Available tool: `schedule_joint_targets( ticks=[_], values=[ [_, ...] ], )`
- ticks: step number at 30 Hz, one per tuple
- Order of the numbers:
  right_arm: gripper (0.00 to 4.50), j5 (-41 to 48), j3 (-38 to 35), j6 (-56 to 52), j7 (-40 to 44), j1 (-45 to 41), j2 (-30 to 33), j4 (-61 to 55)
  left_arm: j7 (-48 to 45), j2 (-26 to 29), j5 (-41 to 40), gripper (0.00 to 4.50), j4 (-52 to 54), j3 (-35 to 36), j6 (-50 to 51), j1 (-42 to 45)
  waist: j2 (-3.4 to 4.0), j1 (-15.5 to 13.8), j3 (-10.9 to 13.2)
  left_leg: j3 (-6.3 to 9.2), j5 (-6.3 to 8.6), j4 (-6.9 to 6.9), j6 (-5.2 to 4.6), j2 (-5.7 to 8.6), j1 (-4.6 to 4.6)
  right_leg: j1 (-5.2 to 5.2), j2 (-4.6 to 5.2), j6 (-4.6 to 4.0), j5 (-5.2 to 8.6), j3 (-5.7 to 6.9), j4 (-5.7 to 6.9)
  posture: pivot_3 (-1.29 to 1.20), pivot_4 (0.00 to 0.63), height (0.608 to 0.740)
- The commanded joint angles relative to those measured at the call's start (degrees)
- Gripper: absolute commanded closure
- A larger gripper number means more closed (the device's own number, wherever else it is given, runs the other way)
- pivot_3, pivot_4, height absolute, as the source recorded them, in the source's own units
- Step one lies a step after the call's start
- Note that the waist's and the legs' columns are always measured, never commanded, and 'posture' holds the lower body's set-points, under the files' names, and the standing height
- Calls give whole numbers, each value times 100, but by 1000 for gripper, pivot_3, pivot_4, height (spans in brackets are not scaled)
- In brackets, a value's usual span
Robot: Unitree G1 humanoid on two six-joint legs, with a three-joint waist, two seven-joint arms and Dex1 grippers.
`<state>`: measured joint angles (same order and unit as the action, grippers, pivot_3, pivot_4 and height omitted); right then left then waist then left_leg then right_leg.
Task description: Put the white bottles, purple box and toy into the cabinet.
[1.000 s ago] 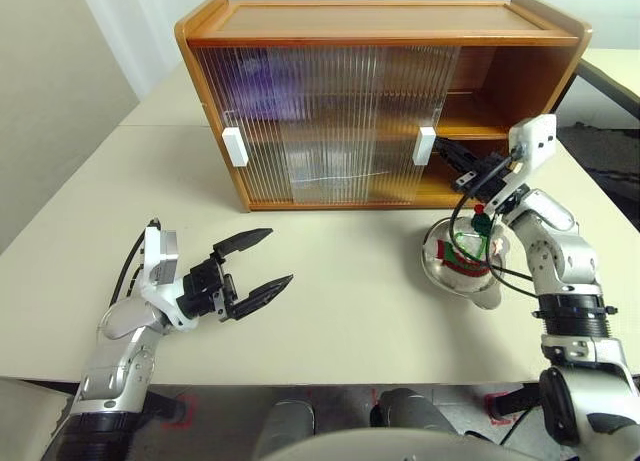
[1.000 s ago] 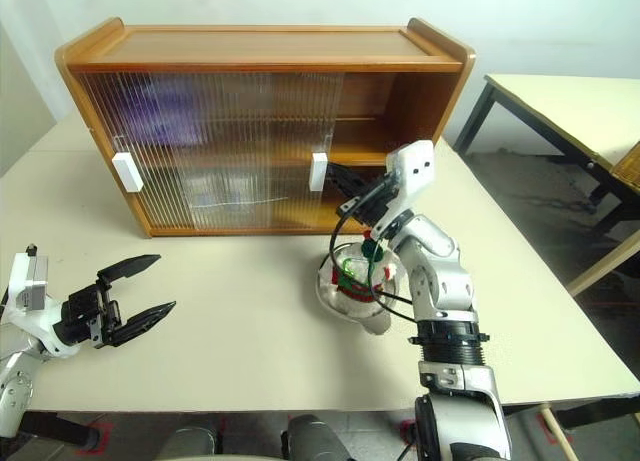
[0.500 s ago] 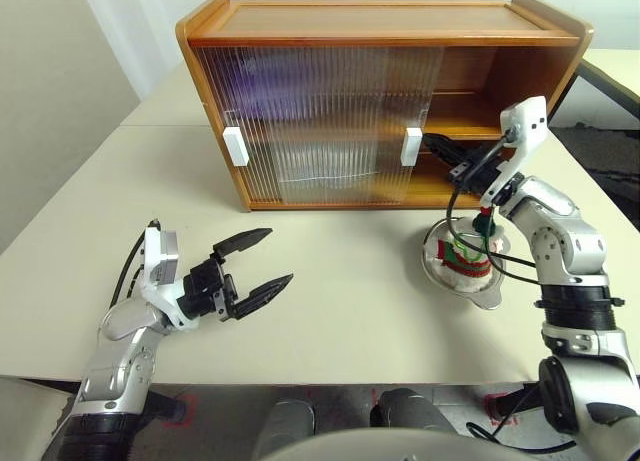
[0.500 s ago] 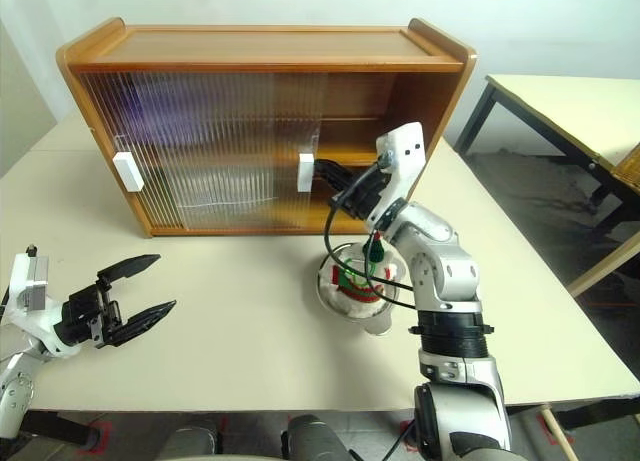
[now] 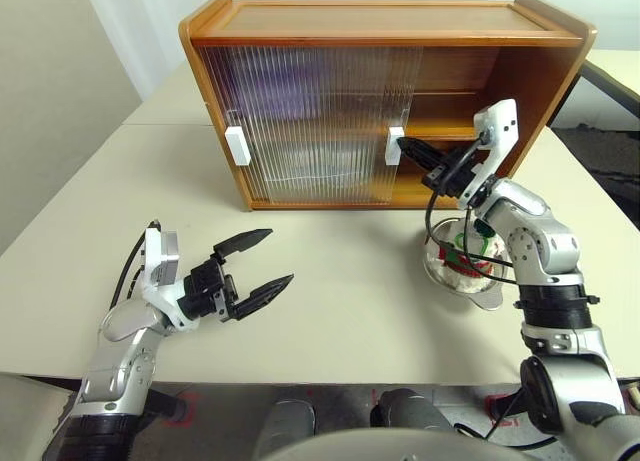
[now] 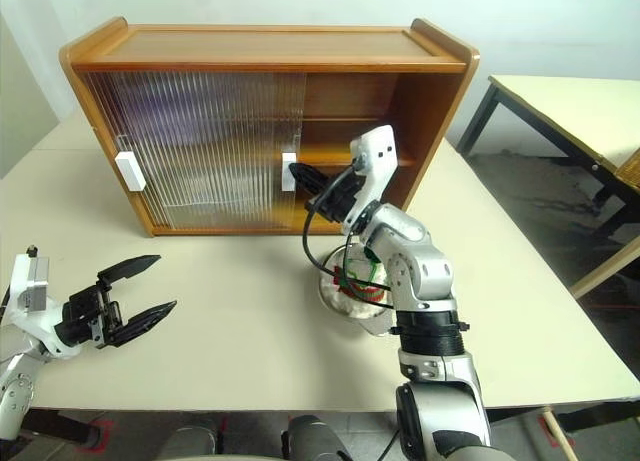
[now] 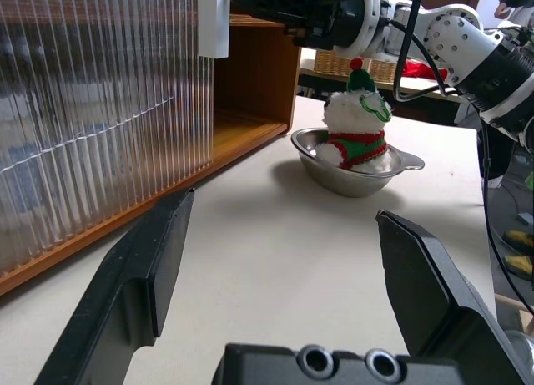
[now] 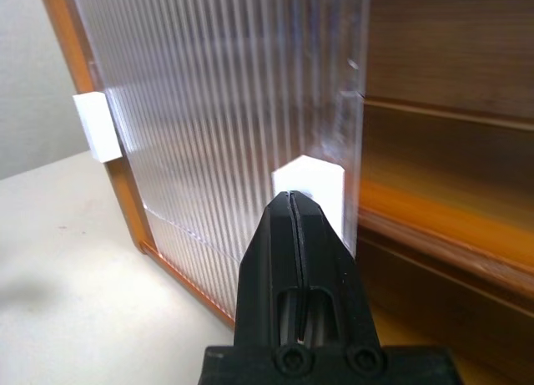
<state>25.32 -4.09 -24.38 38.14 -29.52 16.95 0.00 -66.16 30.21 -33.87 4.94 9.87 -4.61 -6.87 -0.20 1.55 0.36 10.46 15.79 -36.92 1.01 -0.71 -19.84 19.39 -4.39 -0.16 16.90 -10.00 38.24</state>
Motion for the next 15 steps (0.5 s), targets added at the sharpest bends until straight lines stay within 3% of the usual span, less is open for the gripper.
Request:
schedule_joint_targets(
  ticks=[1,15],
  values=[
    [4471,45,63,-36,-22,-110,-56,-18,-9,1,89,0,40,-75,-21,19,0,-1,0,0,0,0,0,0,0,0,0,0,0,0,0,13,0,740],
    [4471,250,-158,-388,-28,-178,431,-316,-63,-33,106,0,-28,-82,-69,25,-3,-24,-2,1,-3,0,6,1,-3,1,0,-3,1,2,0,3,0,740]
  ],
)
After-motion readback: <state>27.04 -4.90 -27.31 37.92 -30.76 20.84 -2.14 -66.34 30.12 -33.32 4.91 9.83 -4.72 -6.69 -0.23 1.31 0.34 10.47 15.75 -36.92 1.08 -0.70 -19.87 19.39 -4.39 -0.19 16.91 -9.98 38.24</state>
